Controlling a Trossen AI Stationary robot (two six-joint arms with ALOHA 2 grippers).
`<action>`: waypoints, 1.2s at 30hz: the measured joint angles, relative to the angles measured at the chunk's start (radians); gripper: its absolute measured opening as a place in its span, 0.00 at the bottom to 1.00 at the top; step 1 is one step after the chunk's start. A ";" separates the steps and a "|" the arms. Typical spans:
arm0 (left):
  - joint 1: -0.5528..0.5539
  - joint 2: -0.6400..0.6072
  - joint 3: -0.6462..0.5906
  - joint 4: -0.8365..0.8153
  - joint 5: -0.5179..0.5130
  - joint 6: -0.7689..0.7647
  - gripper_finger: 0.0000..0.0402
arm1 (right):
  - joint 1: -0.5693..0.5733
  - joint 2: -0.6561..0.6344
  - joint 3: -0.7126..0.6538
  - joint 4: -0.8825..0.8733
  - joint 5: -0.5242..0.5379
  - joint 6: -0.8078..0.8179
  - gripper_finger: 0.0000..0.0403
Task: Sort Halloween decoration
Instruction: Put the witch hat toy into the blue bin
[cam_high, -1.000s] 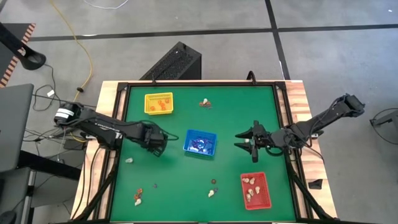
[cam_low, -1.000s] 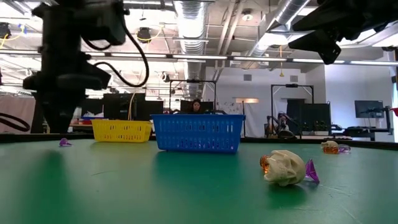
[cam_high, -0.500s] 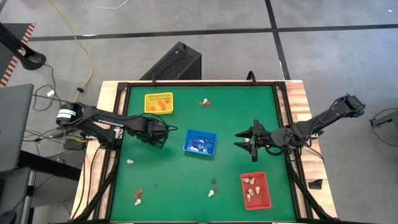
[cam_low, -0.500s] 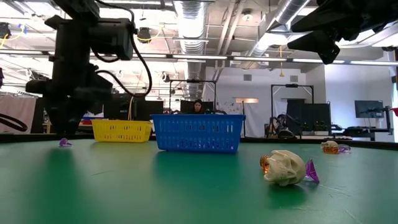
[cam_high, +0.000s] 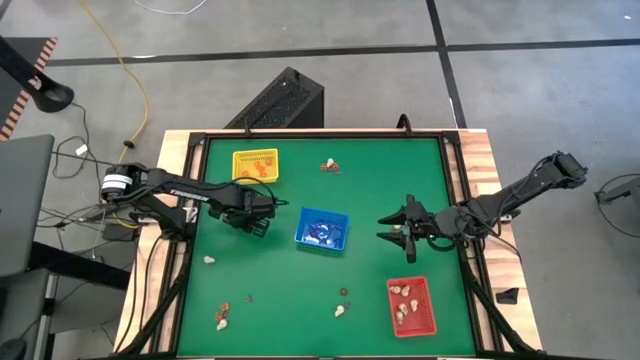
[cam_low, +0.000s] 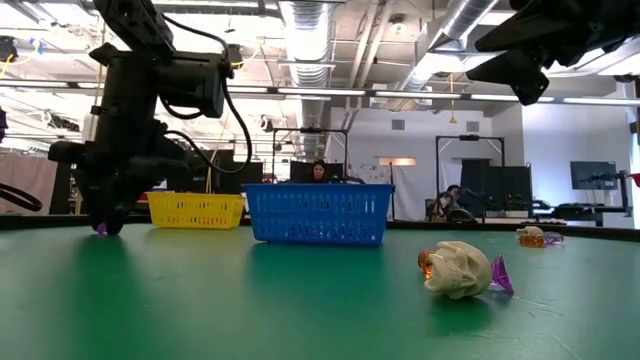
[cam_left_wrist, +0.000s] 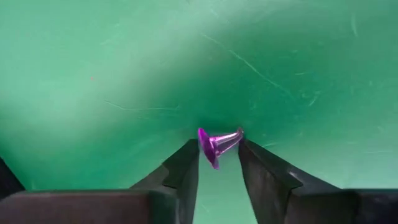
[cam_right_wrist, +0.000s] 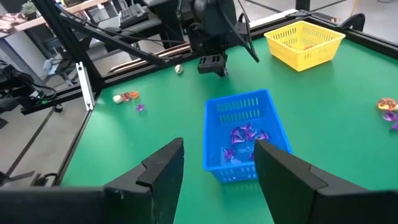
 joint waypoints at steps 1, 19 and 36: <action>0.000 0.000 0.000 0.001 0.000 0.000 0.25 | 0.000 0.000 0.000 -0.001 0.000 0.001 0.55; -0.007 0.000 0.002 0.034 -0.002 0.030 0.00 | 0.000 0.000 0.000 -0.003 -0.001 0.015 0.56; -0.216 0.000 0.112 0.524 -0.183 0.153 0.00 | 0.000 0.000 0.000 0.002 -0.001 0.012 0.56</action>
